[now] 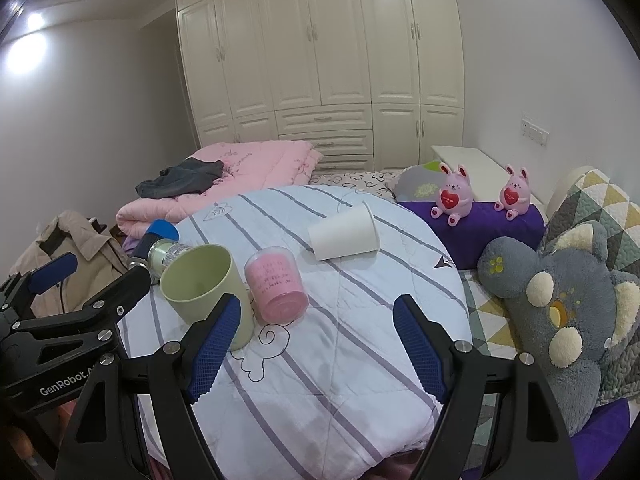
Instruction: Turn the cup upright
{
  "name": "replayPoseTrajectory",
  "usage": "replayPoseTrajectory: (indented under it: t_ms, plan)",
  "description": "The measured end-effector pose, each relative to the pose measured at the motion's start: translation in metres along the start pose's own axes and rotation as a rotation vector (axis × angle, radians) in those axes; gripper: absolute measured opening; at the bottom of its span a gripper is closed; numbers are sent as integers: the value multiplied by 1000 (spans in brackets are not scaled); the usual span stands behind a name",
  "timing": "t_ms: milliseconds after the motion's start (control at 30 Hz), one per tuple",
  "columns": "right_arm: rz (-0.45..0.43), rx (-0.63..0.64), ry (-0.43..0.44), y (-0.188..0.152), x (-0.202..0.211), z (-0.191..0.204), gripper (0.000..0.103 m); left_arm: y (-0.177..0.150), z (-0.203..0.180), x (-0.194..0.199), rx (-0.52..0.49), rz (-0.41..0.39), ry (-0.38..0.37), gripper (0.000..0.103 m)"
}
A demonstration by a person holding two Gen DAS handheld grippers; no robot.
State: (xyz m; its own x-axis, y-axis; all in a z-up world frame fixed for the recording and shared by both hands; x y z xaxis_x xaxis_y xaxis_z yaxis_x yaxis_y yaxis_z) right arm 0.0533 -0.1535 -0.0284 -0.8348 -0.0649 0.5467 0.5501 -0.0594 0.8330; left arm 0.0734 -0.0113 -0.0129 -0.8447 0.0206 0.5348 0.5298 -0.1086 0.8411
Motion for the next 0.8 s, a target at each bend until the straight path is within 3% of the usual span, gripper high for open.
replayPoseTrajectory:
  t_ms: [800]
  plan:
    - [3, -4, -7, 1, -3, 0, 80, -3, -2, 1, -23, -14, 34, 103]
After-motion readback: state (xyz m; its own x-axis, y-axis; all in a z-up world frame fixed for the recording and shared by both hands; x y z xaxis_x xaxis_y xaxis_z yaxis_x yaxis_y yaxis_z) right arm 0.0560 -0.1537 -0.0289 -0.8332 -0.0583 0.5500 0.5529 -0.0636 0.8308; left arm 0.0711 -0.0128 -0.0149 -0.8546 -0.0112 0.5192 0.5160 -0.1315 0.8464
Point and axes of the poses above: each gripper's, at about its wrist camera, not at the fingertips, and x roughly against the way its jaws point, z to its left, y to its top, the point moved 5 cm from there along -x, roughly the way its jaws point, and after that the axes turned 1 degree about y, right-handed, at the moved point
